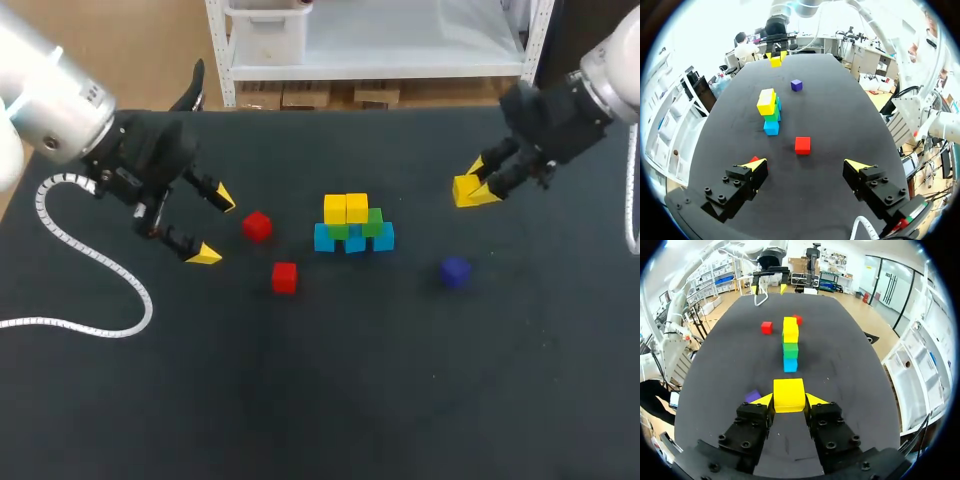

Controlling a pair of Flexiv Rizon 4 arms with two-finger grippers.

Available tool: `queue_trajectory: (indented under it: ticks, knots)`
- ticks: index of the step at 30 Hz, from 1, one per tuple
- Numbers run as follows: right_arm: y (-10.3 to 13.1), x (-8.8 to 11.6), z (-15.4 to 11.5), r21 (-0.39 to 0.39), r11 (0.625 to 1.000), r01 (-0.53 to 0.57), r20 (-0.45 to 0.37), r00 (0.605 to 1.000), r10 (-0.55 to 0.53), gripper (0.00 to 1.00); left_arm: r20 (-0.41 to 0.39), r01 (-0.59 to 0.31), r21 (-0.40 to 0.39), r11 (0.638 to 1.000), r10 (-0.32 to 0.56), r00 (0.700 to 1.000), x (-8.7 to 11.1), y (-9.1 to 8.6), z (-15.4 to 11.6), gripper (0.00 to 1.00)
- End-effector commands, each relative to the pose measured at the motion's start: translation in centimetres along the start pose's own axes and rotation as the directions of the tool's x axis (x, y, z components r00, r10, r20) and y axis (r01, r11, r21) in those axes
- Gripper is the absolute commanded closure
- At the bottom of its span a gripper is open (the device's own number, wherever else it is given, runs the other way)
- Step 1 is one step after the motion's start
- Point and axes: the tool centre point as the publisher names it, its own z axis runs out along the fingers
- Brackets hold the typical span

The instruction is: Place the blue cubes, place green cubes on the blue cubes, place the yellow cubes on the green cubes, then place the red cubes on the yellow cubes, and place purple cube on the red cubes.

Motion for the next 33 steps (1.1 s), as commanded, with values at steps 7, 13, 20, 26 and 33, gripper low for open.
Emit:
queue_trajectory:
  ticks: [7,13,20,26,33]
  knots:
    - [0.5,-1.4,1.6,0.067,0.997,-0.026,0.011,1.0,0.025,1.0,0.002,-0.002,-0.002,1.0,0.002,1.0,0.1,-0.1,0.0,0.0]
    - [0.6,-2.4,2.8,0.073,0.997,-0.027,0.036,0.999,0.024,1.0,0.002,-0.002,-0.002,1.0,0.002,1.0,0.1,-0.1,0.0,0.0]
    - [0.7,-3.4,3.8,0.075,0.997,-0.026,0.067,0.998,0.021,1.0,0.002,-0.002,-0.002,1.0,0.002,1.0,0.1,-0.1,0.0,0.0]
    - [0.5,-4.4,4.6,0.09,0.996,0.0,0.085,0.996,-0.008,1.0,0.002,-0.002,-0.002,1.0,0.002,1.0,0.1,-0.1,0.0,0.0]
    - [0.0,-5.4,5.5,0.097,0.995,0.016,0.092,0.995,-0.025,1.0,0.002,-0.002,-0.002,1.0,0.002,1.0,0.1,-0.1,0.0,0.0]
